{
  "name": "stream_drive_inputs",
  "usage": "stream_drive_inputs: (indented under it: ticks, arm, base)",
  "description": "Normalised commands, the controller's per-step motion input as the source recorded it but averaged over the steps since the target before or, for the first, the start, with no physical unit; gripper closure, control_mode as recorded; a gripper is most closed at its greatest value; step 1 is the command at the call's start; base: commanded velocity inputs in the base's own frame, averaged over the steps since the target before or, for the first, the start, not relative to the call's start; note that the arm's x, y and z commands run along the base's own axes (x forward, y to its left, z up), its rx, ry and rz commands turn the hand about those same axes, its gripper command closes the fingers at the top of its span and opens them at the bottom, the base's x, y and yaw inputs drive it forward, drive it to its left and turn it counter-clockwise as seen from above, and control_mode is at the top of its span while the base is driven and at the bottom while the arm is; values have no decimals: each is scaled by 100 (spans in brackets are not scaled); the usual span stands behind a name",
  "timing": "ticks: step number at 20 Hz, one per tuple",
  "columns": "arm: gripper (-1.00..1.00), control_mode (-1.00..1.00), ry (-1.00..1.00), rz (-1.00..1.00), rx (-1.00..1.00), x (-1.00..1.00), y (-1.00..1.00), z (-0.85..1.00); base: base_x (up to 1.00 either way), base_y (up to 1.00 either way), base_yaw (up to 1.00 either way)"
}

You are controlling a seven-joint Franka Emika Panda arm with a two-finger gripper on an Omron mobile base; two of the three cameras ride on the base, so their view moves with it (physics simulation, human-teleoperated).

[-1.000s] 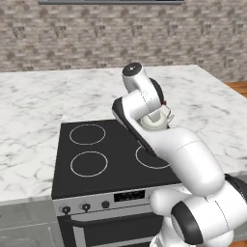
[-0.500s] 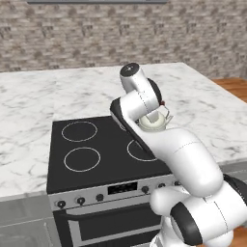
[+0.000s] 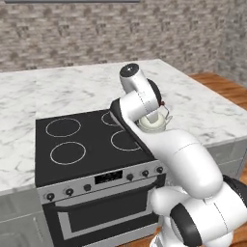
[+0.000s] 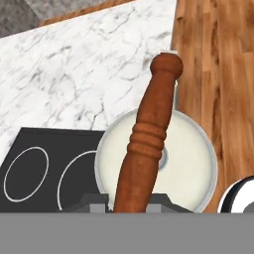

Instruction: The kettle is done boiling. Turn off the stove, then wait for 300 timesteps before moving the kettle to the dining table.

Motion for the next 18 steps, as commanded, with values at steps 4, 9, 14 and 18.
stream_drive_inputs:
  ticks: [4, 9, 14, 18]
  arm:
    - [100, 100, 0, 0, 0, 0, 0, 0]
    - [100, 100, 0, 0, 0, 0, 0, 0]
    - [100, 100, 0, 0, 0, 0, 0, 0]
    - [100, 100, 0, 0, 0, 0, 0, 0]
  base:
    - [-55, -14, -25]
    - [-51, -23, -24]
    - [-40, -25, -25]
    - [-22, -37, -35]
